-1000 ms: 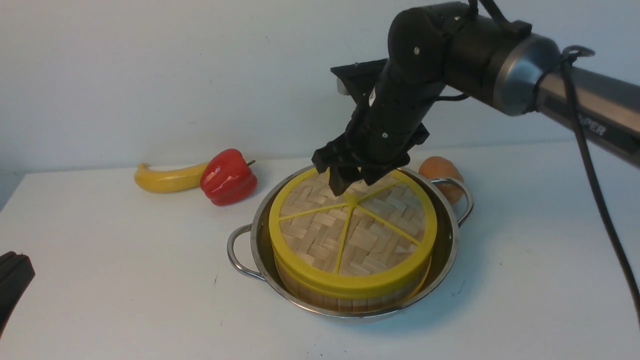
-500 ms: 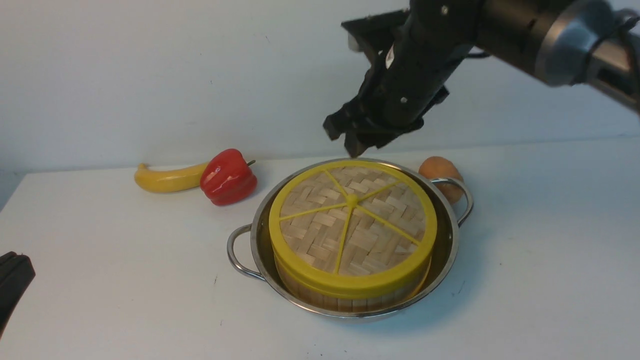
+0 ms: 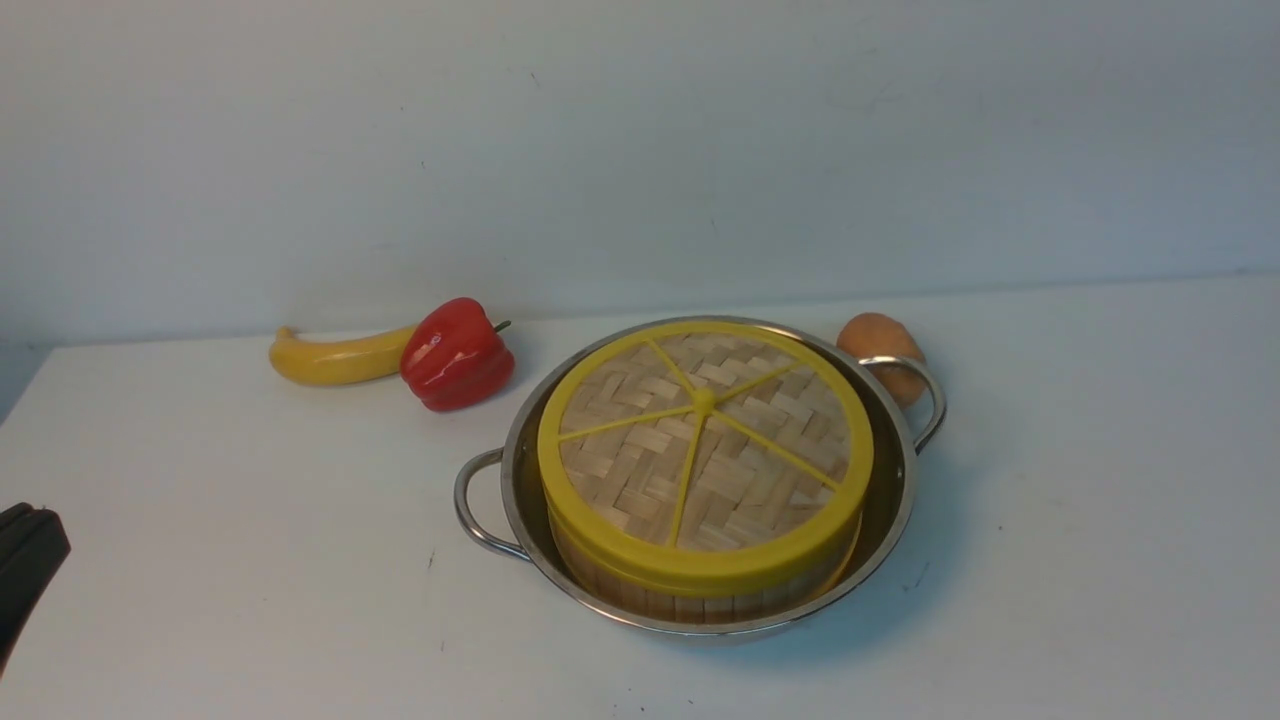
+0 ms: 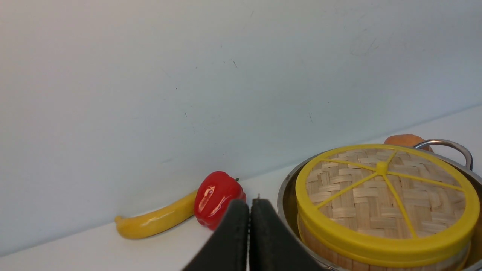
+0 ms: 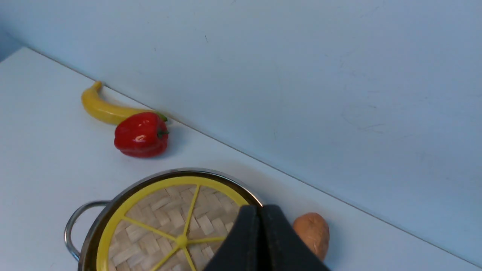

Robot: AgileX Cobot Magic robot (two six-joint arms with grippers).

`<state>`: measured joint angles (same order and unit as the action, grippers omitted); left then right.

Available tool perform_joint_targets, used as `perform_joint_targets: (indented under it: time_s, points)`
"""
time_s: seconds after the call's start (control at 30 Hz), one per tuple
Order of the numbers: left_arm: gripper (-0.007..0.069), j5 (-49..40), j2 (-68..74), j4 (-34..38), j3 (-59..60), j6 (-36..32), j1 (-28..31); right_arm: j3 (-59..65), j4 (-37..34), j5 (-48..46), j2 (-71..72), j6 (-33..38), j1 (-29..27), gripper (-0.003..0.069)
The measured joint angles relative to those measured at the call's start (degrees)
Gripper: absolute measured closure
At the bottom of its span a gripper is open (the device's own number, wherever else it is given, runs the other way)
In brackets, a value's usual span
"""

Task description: Place the steamer in the pot on the white table, and put the lid on the steamer.

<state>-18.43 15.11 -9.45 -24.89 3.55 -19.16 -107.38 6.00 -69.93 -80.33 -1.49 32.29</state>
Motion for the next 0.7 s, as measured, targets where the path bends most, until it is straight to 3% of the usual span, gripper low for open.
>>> perform_joint_targets:
  time_s: [0.2, 0.43, 0.7]
  points:
    - [0.0624, 0.0, 0.0, 0.0, 0.0, 0.0, 0.0, 23.34, 0.75, 5.05, 18.02, -0.45, 0.0, 0.0663]
    - [0.0624, -0.44, 0.0, 0.0, 0.0, 0.0, 0.0, 54.69, 5.44, 29.14, 35.73, -9.54, 0.0, 0.0662]
    - [0.0596, -0.44, 0.0, 0.0, 0.0, 0.0, 0.0, 62.32, 10.26, 36.87, 40.87, -16.55, 0.0, 0.0659]
